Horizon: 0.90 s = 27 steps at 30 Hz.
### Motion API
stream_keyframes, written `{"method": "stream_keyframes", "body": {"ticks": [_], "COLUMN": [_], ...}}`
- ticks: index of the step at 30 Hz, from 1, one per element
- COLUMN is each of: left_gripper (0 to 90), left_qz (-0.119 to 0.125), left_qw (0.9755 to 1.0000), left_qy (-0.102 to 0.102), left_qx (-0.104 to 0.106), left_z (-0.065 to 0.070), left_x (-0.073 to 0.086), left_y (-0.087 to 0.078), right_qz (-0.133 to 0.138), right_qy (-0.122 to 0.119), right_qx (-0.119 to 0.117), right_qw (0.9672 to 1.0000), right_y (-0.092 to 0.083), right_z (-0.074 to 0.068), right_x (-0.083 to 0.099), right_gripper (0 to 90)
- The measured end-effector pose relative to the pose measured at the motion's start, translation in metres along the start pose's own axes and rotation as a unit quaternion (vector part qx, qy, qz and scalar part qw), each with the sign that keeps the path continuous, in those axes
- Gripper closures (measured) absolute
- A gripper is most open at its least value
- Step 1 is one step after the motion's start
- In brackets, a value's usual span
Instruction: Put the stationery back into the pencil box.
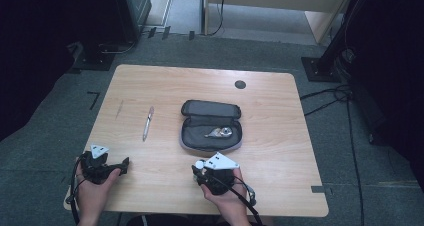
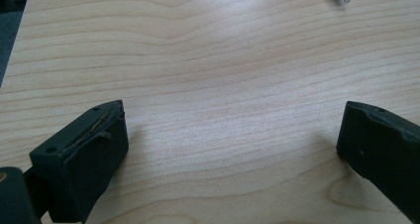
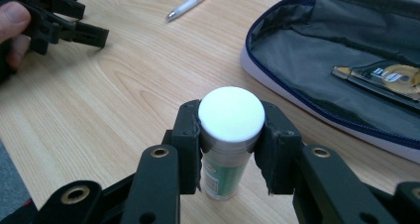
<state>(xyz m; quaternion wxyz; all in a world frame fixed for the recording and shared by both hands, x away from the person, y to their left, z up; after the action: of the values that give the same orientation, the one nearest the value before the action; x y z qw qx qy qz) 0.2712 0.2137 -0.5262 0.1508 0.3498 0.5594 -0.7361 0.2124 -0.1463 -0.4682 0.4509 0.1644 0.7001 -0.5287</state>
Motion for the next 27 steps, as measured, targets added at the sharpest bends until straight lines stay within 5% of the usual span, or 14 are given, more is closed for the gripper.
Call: {"method": "stream_keyframes", "body": {"ticks": [27], "left_gripper": [0.0], "left_qz": [0.000], "left_qw": [1.0000], "left_qy": [0.000], "left_qx": [0.000], "left_z": [0.000], "left_x": [0.000], "left_y": [0.000], "right_qz": [0.032], "right_qy": [0.019], "right_qx": [0.017], "right_qw": [0.9991], "right_y": [-0.011], "right_z": [0.021], "right_x": [-0.030], "right_gripper": [65.4]}}
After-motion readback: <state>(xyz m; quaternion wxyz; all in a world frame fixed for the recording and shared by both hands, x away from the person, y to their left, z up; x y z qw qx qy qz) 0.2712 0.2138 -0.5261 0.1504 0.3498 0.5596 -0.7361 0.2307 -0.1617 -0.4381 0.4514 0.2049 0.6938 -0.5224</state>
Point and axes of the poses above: each handheld gripper's, and its own axes: y roughly forward along the jaws, x roughly out of its underside, z roughly to its right, the point moved 1 cm from there along y, roughly forward along the jaws, and after that the axes turned 11 degrees about x, right-handed, at the moved point
